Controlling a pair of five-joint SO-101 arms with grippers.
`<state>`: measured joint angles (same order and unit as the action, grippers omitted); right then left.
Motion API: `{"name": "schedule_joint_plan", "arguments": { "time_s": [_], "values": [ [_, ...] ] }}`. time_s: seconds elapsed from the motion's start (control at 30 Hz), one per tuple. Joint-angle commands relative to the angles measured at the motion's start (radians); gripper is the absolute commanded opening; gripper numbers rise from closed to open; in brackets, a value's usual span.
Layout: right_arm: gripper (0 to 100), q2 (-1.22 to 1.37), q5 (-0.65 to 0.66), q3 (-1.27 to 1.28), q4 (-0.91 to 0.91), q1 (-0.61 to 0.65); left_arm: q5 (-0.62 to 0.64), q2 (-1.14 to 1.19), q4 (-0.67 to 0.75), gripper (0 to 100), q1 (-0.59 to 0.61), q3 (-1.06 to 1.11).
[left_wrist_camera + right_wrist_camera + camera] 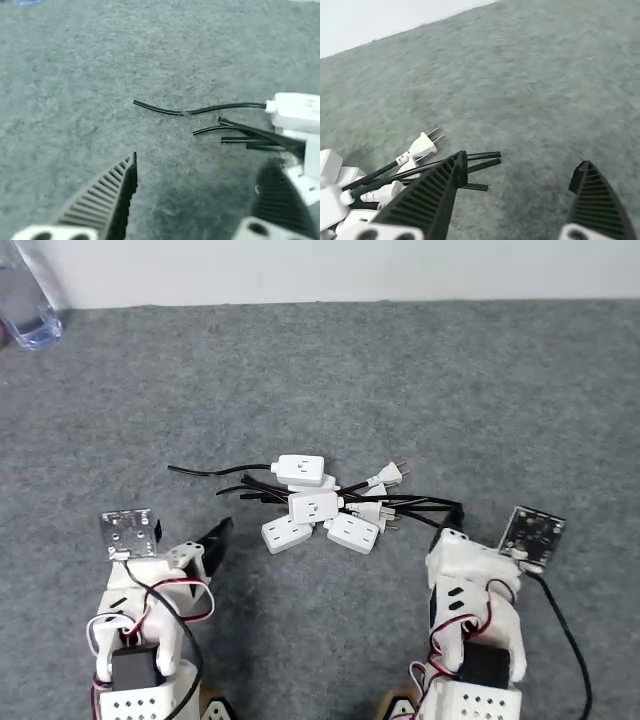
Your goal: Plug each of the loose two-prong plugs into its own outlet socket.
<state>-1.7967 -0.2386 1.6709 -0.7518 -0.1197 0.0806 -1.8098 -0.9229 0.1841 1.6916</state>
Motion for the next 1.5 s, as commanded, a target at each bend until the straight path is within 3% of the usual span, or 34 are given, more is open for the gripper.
{"name": "schedule_joint_plan", "arguments": {
  "time_s": [0.0, 0.03, 0.07, 0.13, 0.27, 0.3, 0.4, 0.43, 0.5, 0.67, 0.73, 0.83, 0.93, 1.03, 1.13, 1.23, 1.33, 1.37, 1.47],
  "values": [
    [7.1, -0.004, 0.133, -0.023, -0.007, 0.053, -0.057, -0.009, -0.008, 11, -0.003, -0.028],
    [0.0, -0.004, 0.212, -0.023, -0.004, 0.082, -0.055, -0.009, -0.005, 2, -0.003, -0.028],
    [1.5, -0.004, 0.279, -0.02, -0.008, 0.111, -0.055, -0.009, -0.002, 0, -0.003, -0.028],
    [11.7, -0.004, 0.331, -0.008, -0.01, 0.148, -0.055, -0.009, 0.0, 7, -0.005, -0.03],
    [27.3, -0.004, 0.255, 0.0, -0.012, 0.133, -0.054, -0.011, 0.035, 19, -0.044, -0.025],
    [26.7, -0.002, 0.244, 0.002, -0.015, 0.128, -0.054, -0.011, 0.026, 22, -0.071, -0.015],
    [2.5, -0.004, 0.324, -0.006, -0.019, 0.13, -0.063, -0.009, -0.038, 29, -0.133, -0.008],
    [0.0, -0.004, 0.374, -0.006, -0.01, 0.136, -0.072, -0.009, -0.049, 29, -0.146, -0.008],
    [10.7, -0.004, 0.42, 0.008, -0.008, 0.157, -0.1, -0.009, -0.051, 27, -0.152, -0.008],
    [31.8, -0.004, 0.265, 0.012, -0.008, 0.139, -0.029, -0.008, 0.008, 24, -0.157, -0.008],
    [27.5, -0.004, 0.285, 0.011, -0.013, 0.13, -0.002, -0.008, 0.006, 24, -0.158, -0.008],
    [0.0, -0.004, 0.377, 0.008, -0.002, 0.136, -0.014, -0.006, -0.04, 19, -0.164, -0.008],
    [13.6, -0.004, 0.411, 0.012, -0.007, 0.145, -0.026, -0.008, -0.043, 2, -0.192, -0.008],
    [25.5, -0.004, 0.319, 0.012, -0.008, 0.143, -0.026, -0.009, -0.012, 5, -0.189, -0.008],
    [31.1, -0.004, 0.275, 0.012, -0.007, 0.133, -0.026, -0.008, 0.043, 5, -0.184, -0.008],
    [25.1, -0.004, 0.276, 0.012, -0.008, 0.114, -0.026, -0.008, 0.052, 5, -0.183, -0.008],
    [2.0, -0.004, 0.35, 0.009, -0.001, 0.119, -0.026, -0.009, 0.044, 5, -0.164, -0.035],
    [0.2, -0.004, 0.396, 0.008, -0.001, 0.125, -0.026, -0.009, 0.049, 5, -0.14, -0.044],
    [10.3, -0.004, 0.422, 0.012, -0.007, 0.153, -0.02, -0.009, 0.051, 5, -0.063, -0.059]
  ]
}}
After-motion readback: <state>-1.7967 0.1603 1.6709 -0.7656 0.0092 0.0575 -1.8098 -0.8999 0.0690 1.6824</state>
